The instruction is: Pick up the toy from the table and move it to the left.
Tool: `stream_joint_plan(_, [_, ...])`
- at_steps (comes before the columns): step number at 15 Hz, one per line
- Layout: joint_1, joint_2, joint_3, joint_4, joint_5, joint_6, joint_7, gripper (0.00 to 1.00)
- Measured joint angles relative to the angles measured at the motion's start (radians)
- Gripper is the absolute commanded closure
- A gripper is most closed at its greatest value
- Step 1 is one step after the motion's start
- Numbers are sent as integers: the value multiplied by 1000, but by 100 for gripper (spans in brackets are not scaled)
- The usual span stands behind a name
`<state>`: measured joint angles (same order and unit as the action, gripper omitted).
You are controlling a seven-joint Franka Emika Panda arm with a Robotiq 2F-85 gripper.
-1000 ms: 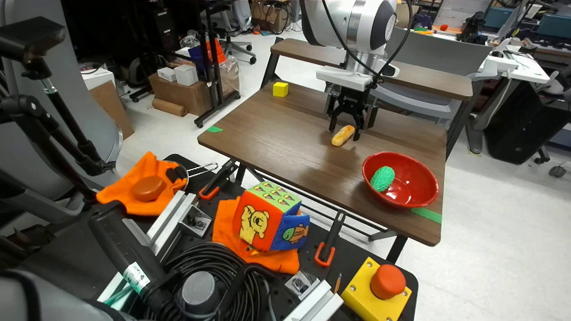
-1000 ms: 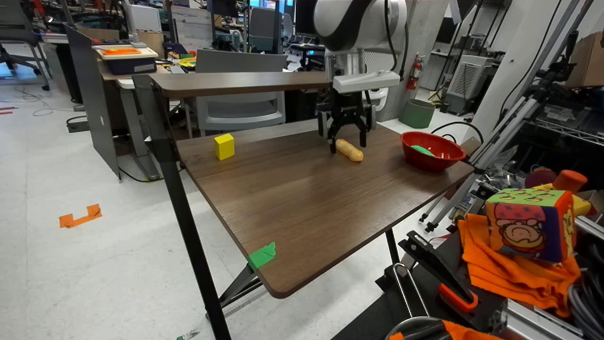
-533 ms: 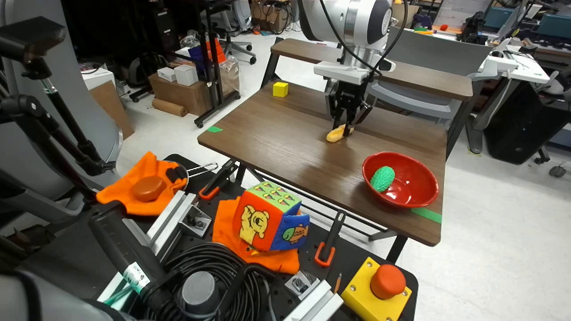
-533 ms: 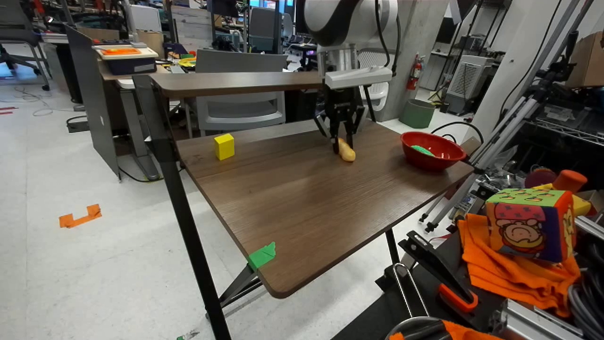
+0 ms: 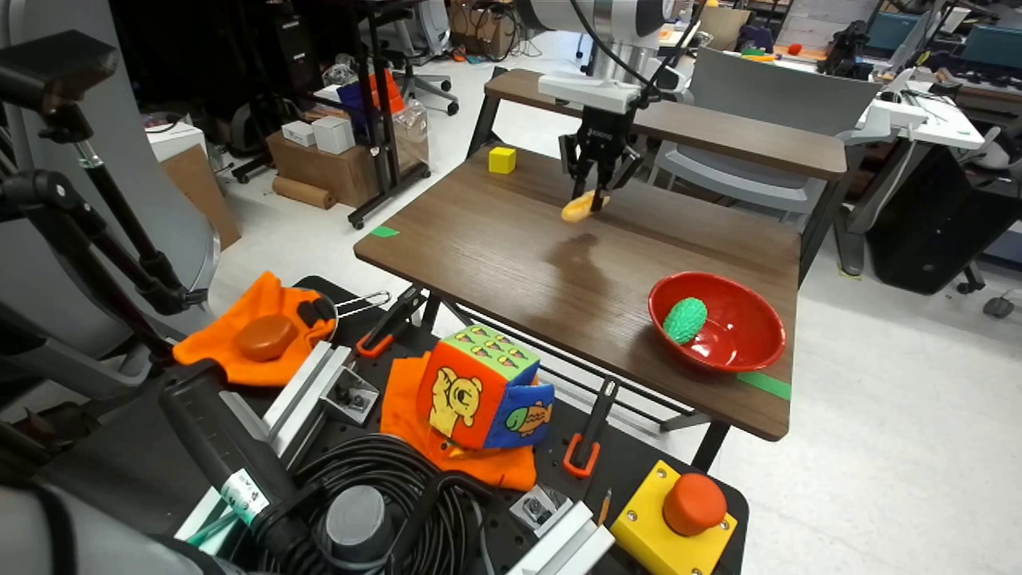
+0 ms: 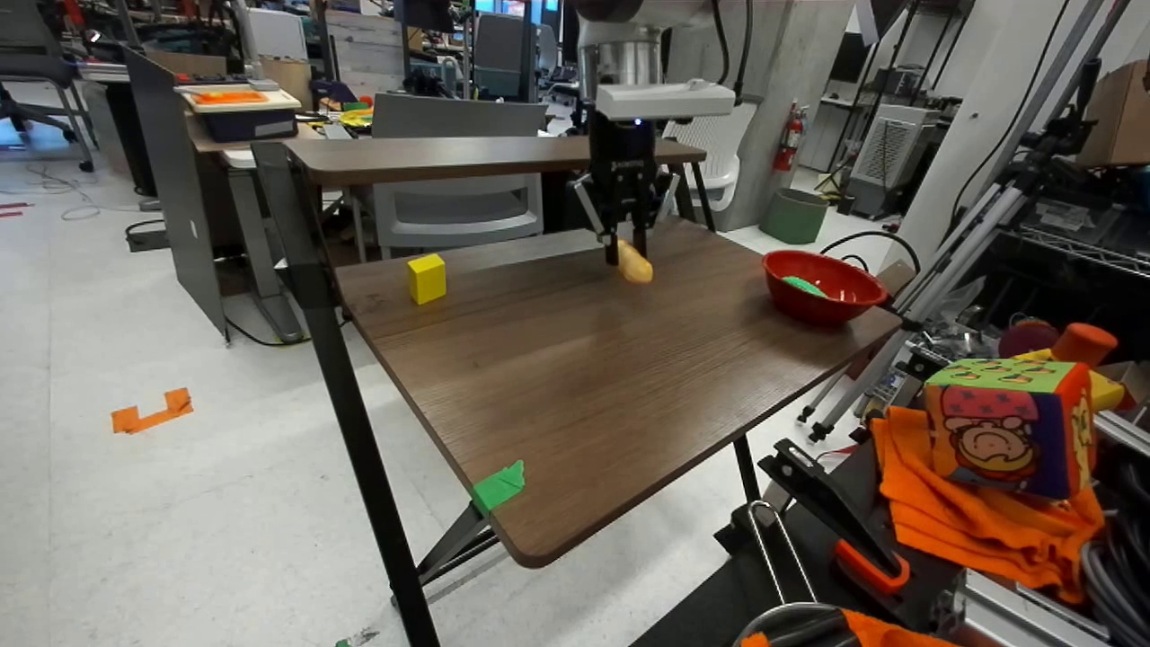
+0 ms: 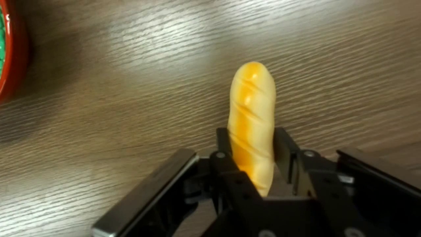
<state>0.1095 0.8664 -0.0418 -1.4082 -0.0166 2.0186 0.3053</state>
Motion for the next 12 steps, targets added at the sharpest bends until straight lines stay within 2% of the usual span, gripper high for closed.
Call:
stream_joint_plan(6, [106,-133,55,-205,-1,41,2,88])
stream_joint_plan(12, [201,-120,74,-289,-4,114,32,88])
